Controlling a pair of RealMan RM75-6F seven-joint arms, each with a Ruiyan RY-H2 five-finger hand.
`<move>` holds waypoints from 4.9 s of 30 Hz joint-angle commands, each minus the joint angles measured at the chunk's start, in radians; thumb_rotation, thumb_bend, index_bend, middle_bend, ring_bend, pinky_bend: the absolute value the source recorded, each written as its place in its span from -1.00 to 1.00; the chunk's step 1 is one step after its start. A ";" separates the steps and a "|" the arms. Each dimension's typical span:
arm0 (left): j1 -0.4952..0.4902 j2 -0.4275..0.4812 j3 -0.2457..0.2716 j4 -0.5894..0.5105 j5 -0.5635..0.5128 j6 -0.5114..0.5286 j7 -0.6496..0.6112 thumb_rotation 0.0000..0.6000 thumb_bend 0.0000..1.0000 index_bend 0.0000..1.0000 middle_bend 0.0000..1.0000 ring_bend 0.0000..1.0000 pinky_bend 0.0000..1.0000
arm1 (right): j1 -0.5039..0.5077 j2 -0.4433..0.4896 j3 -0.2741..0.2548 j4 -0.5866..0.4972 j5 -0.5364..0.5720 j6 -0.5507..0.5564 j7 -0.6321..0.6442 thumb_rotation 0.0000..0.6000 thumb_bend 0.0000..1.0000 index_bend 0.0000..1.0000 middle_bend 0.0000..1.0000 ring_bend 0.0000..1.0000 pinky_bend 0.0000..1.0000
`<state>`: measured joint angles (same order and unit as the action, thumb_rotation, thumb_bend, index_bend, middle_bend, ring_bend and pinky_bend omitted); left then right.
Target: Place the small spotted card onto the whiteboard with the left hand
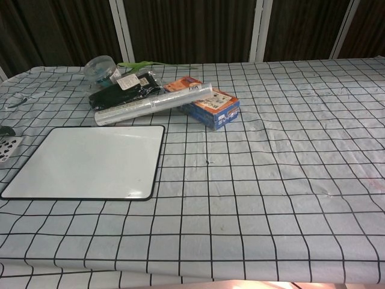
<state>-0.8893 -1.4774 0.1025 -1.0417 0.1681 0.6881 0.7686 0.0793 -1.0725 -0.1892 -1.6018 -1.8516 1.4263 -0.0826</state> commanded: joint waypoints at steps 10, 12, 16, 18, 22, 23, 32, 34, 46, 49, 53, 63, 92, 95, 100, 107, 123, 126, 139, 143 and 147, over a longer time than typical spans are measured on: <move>0.009 -0.020 -0.011 0.029 -0.009 -0.008 0.031 1.00 -0.38 -0.96 -1.00 -1.00 -1.00 | -0.001 0.001 0.001 0.002 -0.001 0.004 0.005 1.00 -0.66 -1.00 -1.00 -1.00 -1.00; 0.009 -0.019 -0.015 0.027 -0.012 -0.008 0.035 1.00 -0.39 -0.92 -1.00 -1.00 -1.00 | -0.001 0.001 0.001 0.003 -0.002 0.004 0.006 1.00 -0.66 -1.00 -1.00 -1.00 -1.00; 0.010 -0.020 -0.022 0.025 -0.005 0.000 0.040 1.00 -0.39 -0.78 -1.00 -1.00 -1.00 | -0.002 0.001 0.001 0.002 -0.002 0.004 0.004 1.00 -0.66 -1.00 -1.00 -1.00 -1.00; 0.012 -0.021 -0.024 0.026 -0.005 0.002 0.044 1.00 -0.39 -0.67 -1.00 -1.00 -1.00 | -0.002 0.001 0.001 0.002 -0.002 0.004 0.005 1.00 -0.66 -1.00 -1.00 -1.00 -1.00; 0.013 -0.021 -0.026 0.026 -0.005 0.002 0.047 1.00 -0.39 -0.54 -1.00 -1.00 -1.00 | -0.002 0.001 0.001 0.003 -0.001 0.005 0.005 1.00 -0.66 -1.00 -1.00 -1.00 -1.00; 0.013 -0.021 -0.027 0.026 -0.005 0.003 0.047 1.00 -0.39 -0.51 -1.00 -1.00 -1.00 | -0.002 0.001 0.001 0.003 -0.002 0.005 0.005 1.00 -0.66 -1.00 -1.00 -1.00 -1.00; 0.024 -0.018 -0.055 0.016 0.038 0.015 0.022 1.00 -0.39 -0.38 -1.00 -1.00 -1.00 | -0.004 0.002 0.000 0.005 -0.004 0.008 0.008 1.00 -0.66 -1.00 -1.00 -1.00 -1.00; 0.029 -0.013 -0.060 0.009 0.057 0.021 0.011 1.00 -0.39 -0.37 -1.00 -1.00 -1.00 | -0.004 0.002 0.000 0.006 -0.004 0.009 0.009 1.00 -0.66 -1.00 -1.00 -1.00 -1.00; 0.048 0.028 -0.093 -0.043 0.119 0.049 -0.030 1.00 -0.39 -0.37 -1.00 -1.00 -1.00 | -0.005 0.001 0.001 0.005 -0.002 0.007 0.007 1.00 -0.66 -1.00 -1.00 -1.00 -1.00; 0.051 0.052 -0.104 -0.081 0.137 0.068 -0.042 1.00 -0.39 -0.37 -1.00 -1.00 -1.00 | -0.005 0.001 0.001 0.005 -0.002 0.006 0.006 1.00 -0.66 -1.00 -1.00 -1.00 -1.00; 0.048 0.089 -0.133 -0.158 0.167 0.096 -0.070 1.00 -0.40 -0.37 -1.00 -1.00 -1.00 | -0.003 0.000 -0.001 0.002 -0.006 0.001 0.002 1.00 -0.66 -1.00 -1.00 -1.00 -1.00; 0.004 0.128 -0.189 -0.411 0.267 0.170 -0.089 1.00 -0.40 -0.37 -1.00 -1.00 -1.00 | -0.002 0.004 -0.005 0.006 -0.017 0.007 0.016 1.00 -0.66 -1.00 -1.00 -1.00 -1.00; -0.020 0.138 -0.120 -0.630 0.300 0.365 0.024 1.00 -0.38 -0.92 -1.00 -1.00 -0.99 | -0.011 0.017 -0.012 0.026 -0.036 0.041 0.050 1.00 -0.66 -1.00 -1.00 -1.00 -1.00; 0.022 0.216 -0.083 -0.680 0.308 0.403 0.016 1.00 -0.34 -0.71 -1.00 -1.00 -1.00 | -0.010 0.015 -0.015 0.024 -0.040 0.034 0.042 1.00 -0.66 -1.00 -1.00 -1.00 -1.00; 0.079 0.295 -0.049 -0.682 0.283 0.366 -0.042 1.00 -0.33 -0.60 -1.00 -1.00 -0.99 | -0.013 0.013 -0.018 0.022 -0.048 0.038 0.034 1.00 -0.66 -1.00 -1.00 -1.00 -1.00; 0.166 0.276 -0.007 -0.556 0.355 0.275 -0.157 1.00 -0.33 -0.57 -1.00 -1.00 -0.99 | -0.012 0.011 -0.016 0.021 -0.047 0.036 0.033 1.00 -0.66 -1.00 -1.00 -1.00 -1.00; 0.216 0.144 0.000 -0.341 0.413 0.213 -0.163 1.00 -0.33 -0.39 -1.00 -1.00 -0.99 | -0.017 0.017 -0.017 0.027 -0.044 0.047 0.046 1.00 -0.66 -1.00 -1.00 -1.00 -1.00; 0.219 0.138 -0.006 -0.329 0.417 0.207 -0.162 1.00 -0.34 -0.35 -1.00 -1.00 -0.99 | -0.018 0.017 -0.016 0.029 -0.045 0.051 0.050 1.00 -0.66 -1.00 -1.00 -1.00 -1.00; 0.252 0.142 -0.028 -0.321 0.486 0.228 -0.187 1.00 -0.34 -0.17 -1.00 -1.00 -0.97 | -0.017 0.015 -0.015 0.027 -0.046 0.046 0.043 1.00 -0.66 -1.00 -1.00 -1.00 -1.00; 0.259 0.136 -0.035 -0.305 0.500 0.219 -0.198 1.00 -0.34 -0.14 -1.00 -1.00 -0.97 | -0.018 0.015 -0.015 0.028 -0.044 0.045 0.042 1.00 -0.66 -1.00 -1.00 -1.00 -1.00; 0.268 0.131 -0.038 -0.289 0.515 0.207 -0.210 1.00 -0.33 -0.12 -1.00 -1.00 -0.97 | -0.017 0.015 -0.014 0.027 -0.043 0.044 0.041 1.00 -0.66 -1.00 -1.00 -1.00 -1.00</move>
<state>-0.6234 -1.3451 0.0657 -1.3320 0.6818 0.8969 0.5605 0.0619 -1.0577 -0.2033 -1.5750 -1.8948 1.4703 -0.0412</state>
